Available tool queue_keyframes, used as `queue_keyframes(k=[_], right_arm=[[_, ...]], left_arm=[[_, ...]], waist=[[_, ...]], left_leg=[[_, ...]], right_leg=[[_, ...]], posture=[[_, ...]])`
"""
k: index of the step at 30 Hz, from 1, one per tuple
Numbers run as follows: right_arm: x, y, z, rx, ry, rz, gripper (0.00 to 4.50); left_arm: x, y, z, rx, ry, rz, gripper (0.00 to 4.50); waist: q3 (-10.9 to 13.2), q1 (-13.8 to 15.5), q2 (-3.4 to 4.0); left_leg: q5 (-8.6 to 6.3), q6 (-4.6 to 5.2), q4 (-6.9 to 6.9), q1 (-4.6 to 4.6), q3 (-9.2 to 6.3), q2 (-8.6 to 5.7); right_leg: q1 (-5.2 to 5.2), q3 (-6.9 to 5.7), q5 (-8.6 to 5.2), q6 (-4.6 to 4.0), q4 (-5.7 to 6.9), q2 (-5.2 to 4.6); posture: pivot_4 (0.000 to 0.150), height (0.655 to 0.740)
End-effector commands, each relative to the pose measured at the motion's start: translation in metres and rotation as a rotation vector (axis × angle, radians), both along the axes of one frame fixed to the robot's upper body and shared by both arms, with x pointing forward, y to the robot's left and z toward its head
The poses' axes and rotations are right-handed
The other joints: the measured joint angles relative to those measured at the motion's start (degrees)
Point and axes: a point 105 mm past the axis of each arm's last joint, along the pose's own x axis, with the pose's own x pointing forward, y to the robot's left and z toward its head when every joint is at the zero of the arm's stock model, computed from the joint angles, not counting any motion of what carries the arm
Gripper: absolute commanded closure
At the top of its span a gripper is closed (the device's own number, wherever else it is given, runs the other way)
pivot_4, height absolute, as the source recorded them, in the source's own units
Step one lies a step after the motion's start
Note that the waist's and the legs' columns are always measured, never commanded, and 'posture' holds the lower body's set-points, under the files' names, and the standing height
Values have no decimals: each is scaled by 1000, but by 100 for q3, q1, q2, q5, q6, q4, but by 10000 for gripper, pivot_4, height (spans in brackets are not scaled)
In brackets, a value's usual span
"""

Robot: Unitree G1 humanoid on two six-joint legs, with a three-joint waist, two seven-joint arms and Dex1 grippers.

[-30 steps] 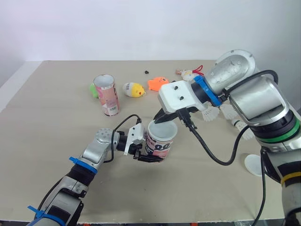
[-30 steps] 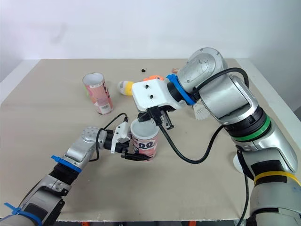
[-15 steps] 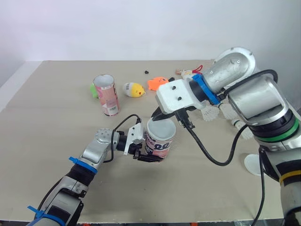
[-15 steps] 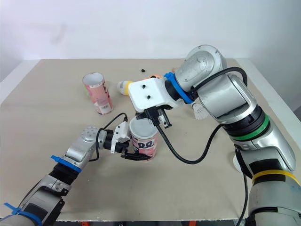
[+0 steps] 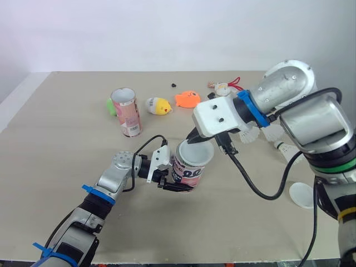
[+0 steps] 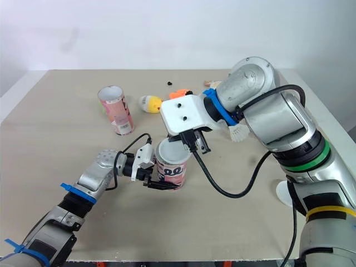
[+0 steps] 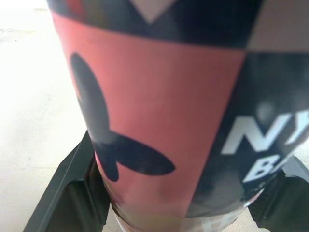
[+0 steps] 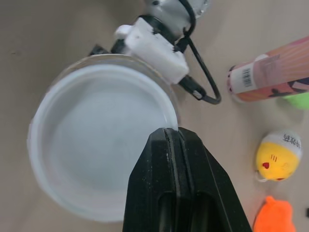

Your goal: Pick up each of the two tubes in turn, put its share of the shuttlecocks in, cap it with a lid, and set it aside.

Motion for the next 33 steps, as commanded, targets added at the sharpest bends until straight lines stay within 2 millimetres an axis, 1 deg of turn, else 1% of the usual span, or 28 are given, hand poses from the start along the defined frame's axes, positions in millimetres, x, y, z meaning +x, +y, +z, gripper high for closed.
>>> queue_keyframes(k=[1, 5, 10, 14, 18, 24, 30, 33], right_arm=[[-4, 0, 6, 19, -19, 10, 44511], [-1, 2, 6, 24, -30, 0, 44511], [6, 9, 22, 72, -62, -3, 44511], [4, 16, 26, 103, -50, 22, 44511], [0, 18, 23, 109, -22, 36, 44511], [-6, 7, 7, 50, 5, 31, 44511], [-5, 6, 4, 44, -3, 23, 44511], [-2, 6, 4, 39, -42, 14, 44511]], left_arm=[[-1, 10, -25, 89, 83, 33, 13167], [-2, 10, -25, 87, 84, 34, 13167], [-3, 10, -25, 87, 87, 32, 13167], [-2, 9, -25, 85, 87, 35, 13167], [-2, 9, -25, 84, 87, 38, 13167], [-2, 11, -26, 88, 89, 42, 13167], [-1, 11, -26, 89, 87, 45, 13167], [-1, 12, -26, 89, 86, 45, 13167]], waist=[[0, 0, 0], [0, 0, 0], [0, -2, 0], [0, -1, 0], [0, -1, 0], [0, 0, 0], [0, 2, 0], [1, 3, 0]], left_leg=[[0, 0, 0, 0, 0, 0], [0, 0, 0, 1, 1, 2], [0, 0, 0, 1, 2, 4], [0, 0, 0, 1, 1, 6], [0, 0, -1, -1, 0, 6], [0, 0, -1, -1, -1, 5], [0, 0, -3, -1, -2, 4], [0, 0, -4, -1, -2, 4]], right_leg=[[0, 0, 0, 0, 0, 0], [0, -1, -1, 1, 0, 1], [-1, -2, 0, 1, 0, 3], [-1, -3, -1, -2, 0, 4], [-1, -2, -1, -4, 0, 3], [0, -2, -2, -3, 0, 3], [0, -2, -4, -3, 0, 3], [0, -2, -4, -4, -1, 2]], posture=[[1500, 7400], [1500, 7400], [1500, 7400], [1500, 7400], [1500, 7400], [1500, 7400], [1500, 7400], [1500, 7400]])
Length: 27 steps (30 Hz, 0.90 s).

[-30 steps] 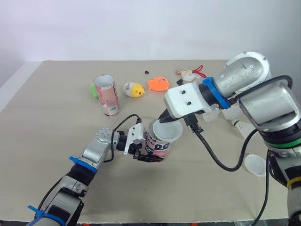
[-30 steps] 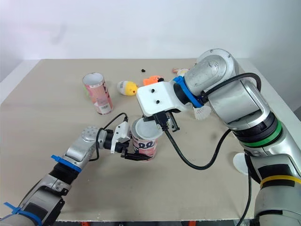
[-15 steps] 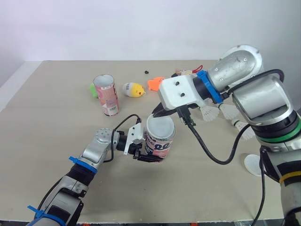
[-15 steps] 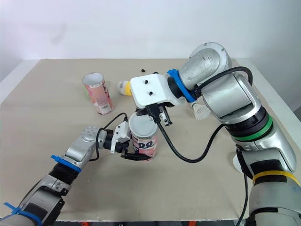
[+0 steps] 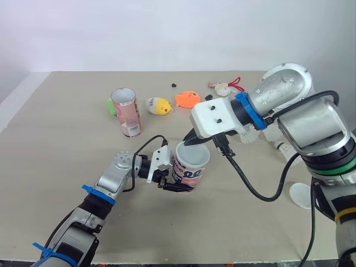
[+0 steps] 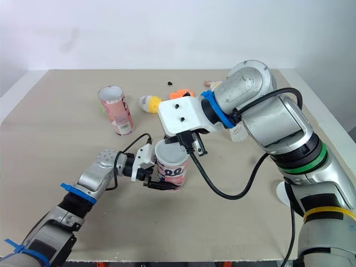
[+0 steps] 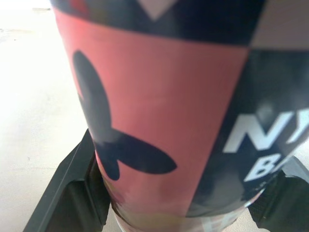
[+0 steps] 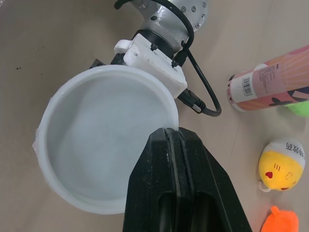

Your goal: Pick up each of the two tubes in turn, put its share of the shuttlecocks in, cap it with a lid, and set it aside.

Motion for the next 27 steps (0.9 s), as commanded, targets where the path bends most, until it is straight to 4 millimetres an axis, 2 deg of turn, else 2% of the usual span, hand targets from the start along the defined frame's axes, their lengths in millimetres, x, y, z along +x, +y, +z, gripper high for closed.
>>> queue_keyframes(k=[1, 8, 17, 19, 21, 22, 23, 25, 26, 27], right_arm=[[0, -2, 6, -4, -79, 5, 44511], [0, -2, 2, -48, -114, 55, 44511], [2, -5, -15, -115, -96, 85, 44511], [5, -5, -17, -119, -97, 85, 36617], [7, -5, -18, -121, -97, 81, 35043], [8, -5, -18, -118, -99, 77, 29234], [9, -4, -17, -109, -102, 70, 26250], [13, -2, -13, -84, -112, 53, 16211], [16, -1, -10, -72, -115, 43, 12640], [17, 0, -7, -64, -119, 37, 6902]], left_arm=[[-1, 12, -27, 89, 87, 42, 13167], [-1, 13, -27, 90, 89, 46, 13167], [0, 13, -26, 89, 88, 48, 13167], [0, 13, -26, 88, 88, 50, 13167], [0, 13, -26, 87, 88, 53, 13167], [0, 13, -27, 86, 89, 54, 13167], [0, 14, -27, 86, 90, 55, 13167], [-1, 14, -27, 86, 92, 57, 13167], [-1, 14, -28, 86, 94, 58, 13167], [-2, 14, -28, 85, 95, 58, 13167]], waist=[[0, 0, 0], [0, 0, 0], [-1, 1, -1], [-1, 0, -1], [-2, 0, -1], [-4, 0, 0], [-5, 0, 0], [-10, 1, -3], [-13, -2, -1], [-14, -2, -1]], left_leg=[[0, 0, 0, 0, 0, 0], [0, 0, 0, 1, 1, 1], [0, 0, 0, 2, 0, 0], [0, 0, 1, 5, 1, 1], [0, 0, 1, 7, 2, 2], [0, 0, 1, 9, 2, 2], [0, 0, 1, 13, 3, 4], [0, 0, 1, 15, 2, 5], [0, 0, 1, 15, 2, 6], [0, 0, 1, 17, 3, 6]], right_leg=[[0, 0, 0, 0, 0, 0], [-1, -1, -2, 6, 0, 5], [2, 0, -1, 2, 0, 5], [4, 0, -1, 3, 0, 6], [4, -1, -2, 3, 0, 6], [4, -1, -2, 4, 0, 6], [6, -1, -1, 3, 0, 7], [9, -2, -1, 3, 0, 8], [9, -2, -1, 3, 0, 8], [8, -1, -1, 2, 0, 8]], posture=[[1500, 7400], [1500, 7400], [1500, 7400], [1500, 7400], [1500, 7400], [1500, 7400], [1500, 7400], [1500, 7400], [1500, 7400], [1500, 7400]])
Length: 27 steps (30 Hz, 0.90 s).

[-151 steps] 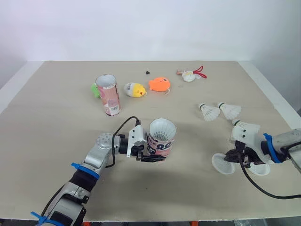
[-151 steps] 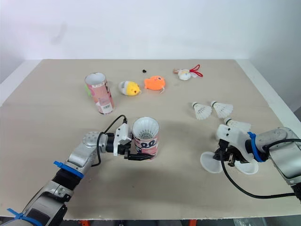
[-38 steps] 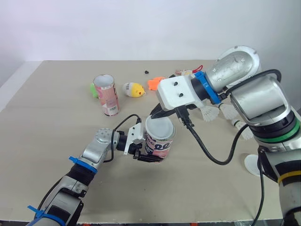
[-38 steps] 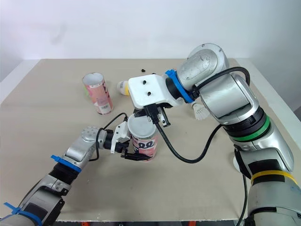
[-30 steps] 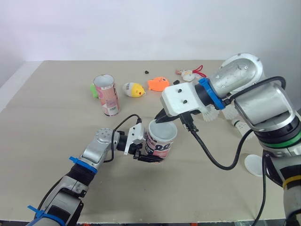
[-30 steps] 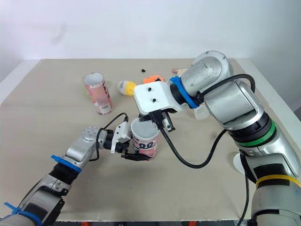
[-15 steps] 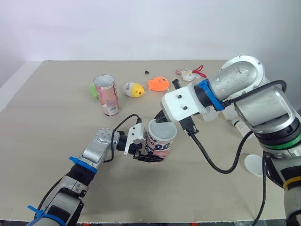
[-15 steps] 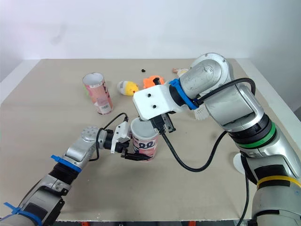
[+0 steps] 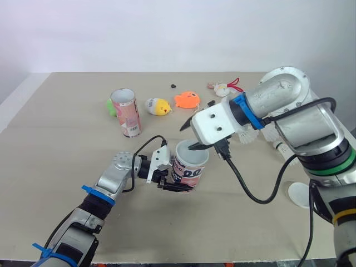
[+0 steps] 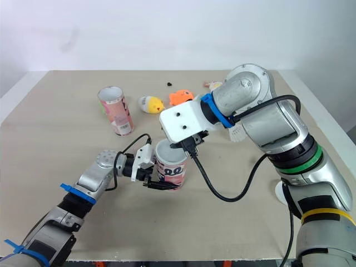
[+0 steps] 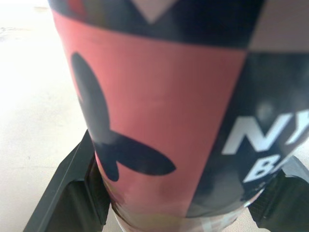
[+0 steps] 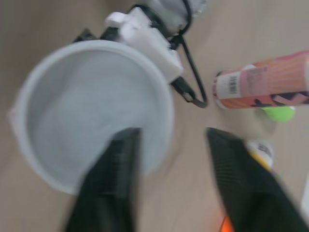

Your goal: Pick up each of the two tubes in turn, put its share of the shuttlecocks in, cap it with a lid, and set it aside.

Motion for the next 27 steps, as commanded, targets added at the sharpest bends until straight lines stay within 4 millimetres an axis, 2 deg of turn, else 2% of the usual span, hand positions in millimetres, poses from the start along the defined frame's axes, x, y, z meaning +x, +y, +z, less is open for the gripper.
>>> queue_keyframes(k=[1, 2, 6, 11, 13, 16, 17, 18, 20, 21, 22, 24, 27], right_arm=[[6, -1, -5, -26, 26, -27, 2154], [7, -1, 0, -8, 30, -36, 946], [7, -3, 9, 13, 45, -44, 946], [-7, -4, 40, 197, 231, -45, 946], [-10, -8, 46, 236, 292, -46, 946], [-13, -11, 47, 254, 342, -55, 8907], [-16, -12, 45, 250, 362, -48, 12982], [-18, -12, 43, 245, 379, -43, 19207], [-21, -13, 37, 227, 403, -36, 26721], [-21, -13, 34, 222, 410, -37, 33419], [-21, -13, 32, 218, 416, -37, 35459], [-22, -13, 28, 207, 428, -36, 44137], [-24, -14, 21, 173, 441, -27, 44680]], left_arm=[[-2, 12, -25, 84, 88, 47, 13167], [-1, 12, -25, 83, 88, 47, 13167], [-1, 12, -25, 83, 88, 47, 13167], [-1, 11, -24, 81, 87, 44, 13167], [-1, 10, -24, 82, 88, 42, 13167], [-1, 10, -24, 82, 88, 41, 13167], [-1, 10, -24, 82, 89, 41, 13167], [-1, 10, -25, 82, 88, 41, 13167], [-1, 10, -24, 82, 88, 41, 13167], [-1, 10, -24, 82, 87, 41, 13167], [-1, 10, -24, 82, 87, 41, 13167], [-1, 10, -24, 82, 87, 42, 13167], [-1, 11, -24, 82, 87, 44, 13167]], waist=[[-2, 2, -1], [-3, 2, -2], [-3, 1, -3], [0, -1, 0], [5, 0, 4], [5, 0, 3], [5, -1, 3], [5, -1, 3], [5, 1, 3], [5, 1, 3], [6, 0, 4], [6, 0, 4], [6, 0, 4]], left_leg=[[0, 0, 0, 0, 0, 0], [0, 0, 0, 0, -1, 1], [0, 0, -3, -1, 0, 1], [0, 0, -4, -3, 0, 2], [0, 0, -4, -5, -1, 4], [0, 0, -9, -6, -4, 11], [0, 0, -11, -6, -3, 10], [0, 0, -13, -6, -2, 9], [0, 0, -14, -6, -2, 5], [0, 0, -14, -6, -4, 5], [0, 0, -14, -7, -4, 5], [0, 0, -14, -7, -3, 4], [0, 0, -13, -6, -2, 4]], right_leg=[[0, 0, 0, 0, 0, 0], [0, -1, 0, -1, 0, 0], [-2, -1, -1, -5, 0, 0], [-5, 0, 2, -9, 0, 0], [-7, -1, 6, -17, 1, 0], [-6, -4, 14, -39, -1, -1], [-7, -3, 12, -37, -1, -1], [-8, -3, 9, -33, -1, -1], [-8, -3, -2, -14, -1, 1], [-7, -4, -3, -15, -1, 3], [-8, -3, -3, -14, -1, 3], [-8, -2, -3, -13, -1, 3], [-9, -2, -4, -10, -1, 3]], posture=[[1500, 7400], [1500, 7400], [1500, 7400], [1500, 7400], [1500, 7400], [1500, 7400], [1500, 7400], [1500, 7400], [1500, 7400], [1500, 7400], [1500, 7400], [1500, 7400], [1500, 7400]])
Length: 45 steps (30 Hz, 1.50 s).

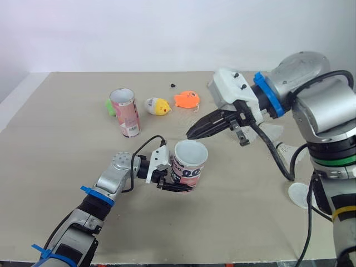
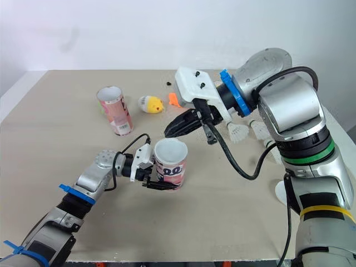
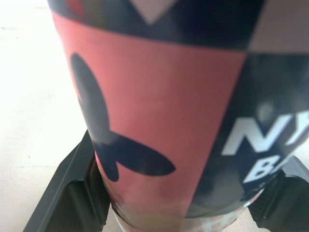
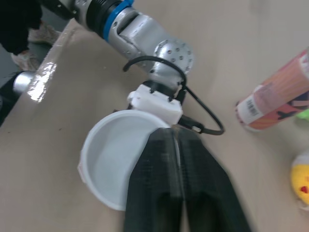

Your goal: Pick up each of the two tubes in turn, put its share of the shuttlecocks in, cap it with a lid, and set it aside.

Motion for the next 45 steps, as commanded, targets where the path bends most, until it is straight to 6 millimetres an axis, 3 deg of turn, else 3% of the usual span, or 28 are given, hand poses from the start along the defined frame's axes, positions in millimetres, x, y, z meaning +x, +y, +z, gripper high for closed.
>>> queue_keyframes(k=[1, 10, 21, 29, 34, 39, 45], right_arm=[[-10, -1, -3, -45, -7, 59, 44680], [-9, 1, -33, -195, -8, 107, 44680], [-18, 3, -34, -195, 30, 175, 44680], [-6, 3, -66, -324, -24, 169, 44680], [-2, 1, -76, -359, -48, 152, 44680], [-2, 3, -65, -302, -32, 136, 44680], [-8, -5, -12, -13, 56, 57, 44680]], left_arm=[[0, 10, -25, 85, 84, 46, 13167], [0, 11, -25, 86, 85, 48, 13167], [-1, 12, -26, 87, 86, 53, 13167], [-1, 12, -25, 91, 86, 51, 13167], [-1, 12, -26, 91, 86, 51, 13167], [-1, 11, -26, 89, 84, 50, 13167], [-2, 9, -25, 82, 79, 51, 13167]], waist=[[0, 0, 0], [0, 0, -1], [0, 0, -1], [-11, -1, -5], [-47, -2, -31], [-64, -3, -48], [-55, 4, -40]], left_leg=[[0, 0, 0, 0, 0, 0], [0, 0, 0, -1, 1, 0], [0, 0, 0, 0, -2, 4], [0, 0, 0, 6, -1, 8], [0, 0, 0, 35, 2, 28], [0, 0, -3, 59, 10, 42], [0, 0, -12, 36, 20, 42]], right_leg=[[0, 0, 0, 0, 0, 0], [-2, 0, -2, 3, 0, 1], [-1, -1, -3, 2, 0, 2], [3, -1, -2, 0, 0, 9], [22, 0, -11, -29, 0, 22], [34, 2, -10, -40, 0, 23], [10, 7, -8, -42, 0, 16]], posture=[[1500, 7400], [1500, 7400], [1500, 7400], [1500, 7400], [1500, 7400], [1500, 7400], [1500, 7400]])
